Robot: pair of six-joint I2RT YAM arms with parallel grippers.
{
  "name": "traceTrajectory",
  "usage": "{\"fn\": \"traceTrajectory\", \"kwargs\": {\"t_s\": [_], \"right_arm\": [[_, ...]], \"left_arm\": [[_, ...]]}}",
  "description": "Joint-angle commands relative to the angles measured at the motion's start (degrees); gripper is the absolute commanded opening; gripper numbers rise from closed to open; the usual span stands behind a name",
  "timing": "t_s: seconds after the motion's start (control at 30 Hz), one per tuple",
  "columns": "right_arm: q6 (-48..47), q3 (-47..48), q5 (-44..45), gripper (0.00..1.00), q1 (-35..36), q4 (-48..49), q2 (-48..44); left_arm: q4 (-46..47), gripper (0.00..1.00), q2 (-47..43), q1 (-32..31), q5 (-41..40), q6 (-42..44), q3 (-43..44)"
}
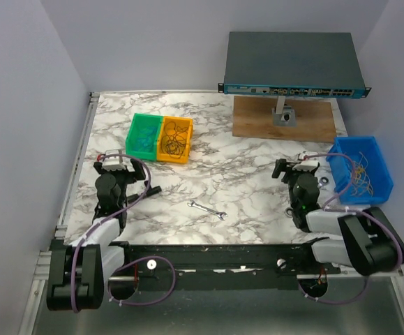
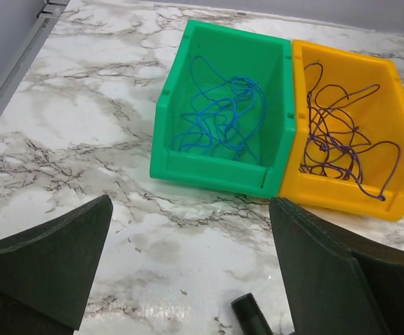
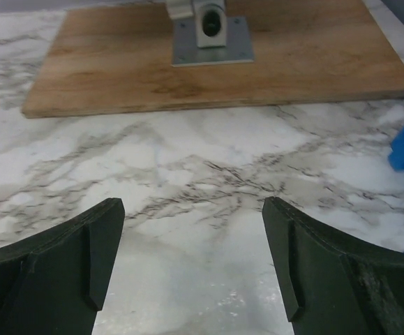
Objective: Untangle the cables
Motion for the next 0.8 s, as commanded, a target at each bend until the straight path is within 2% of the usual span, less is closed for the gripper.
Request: {"fn": "traceTrajectory", "kwargs": {"t_s": [0.0,0.03,0.13,0.23,0.3,0.33,0.37,0.4,0.53,0.63,0.77], "right_arm": [[-1.1,0.9,-2.7,0.91,-5.6,16.5,11.3],[-1.5,0.9,-1.9,0.93,-5.7,18.1,12.7],[0.8,1.6,-0.5,0.93,-7.4,21.4,18.3],[-0.2,1.5,0.7,0.93,-7.8,30.6,25.3],[1.4,3.6,0.5,0.93,-7.9,21.7,22.7],[1.6,4.3,1.0,0.93,-8.0,20.4,22.8],[1.1,4.4,1.0,0.94,-8.0,22.6,24.1],[0.5,3.9,0.9,1.0,-8.0,24.5,24.5],[0.2,3.7,0.3,1.0,-8.0,24.5,24.3],[0.6,3.8,0.2,1.0,-8.0,23.9,24.1],[0.6,3.8,0.2,1.0,-8.0,23.8,24.1]], "left_arm": [[10.1,0.96,4.9,0.2,-1.0,3.9,3.0],[10.5,0.95,5.5,0.3,-1.2,4.5,3.1],[20.9,0.96,12.8,0.9,-3.8,3.7,1.7],[17.1,0.96,15.3,1.1,-1.9,4.5,4.9],[17.9,0.98,15.3,1.1,-1.7,4.5,4.6],[17.3,0.98,15.4,1.1,-1.8,4.5,5.0],[17.1,0.99,15.4,1.1,-1.8,4.5,5.0],[17.3,0.99,15.4,1.1,-1.8,4.5,4.9],[17.5,0.99,15.3,1.1,-1.7,4.6,4.7],[17.9,0.99,16.0,0.9,4.1,7.0,5.0],[17.6,0.99,15.8,0.9,4.2,6.8,4.9]]}}
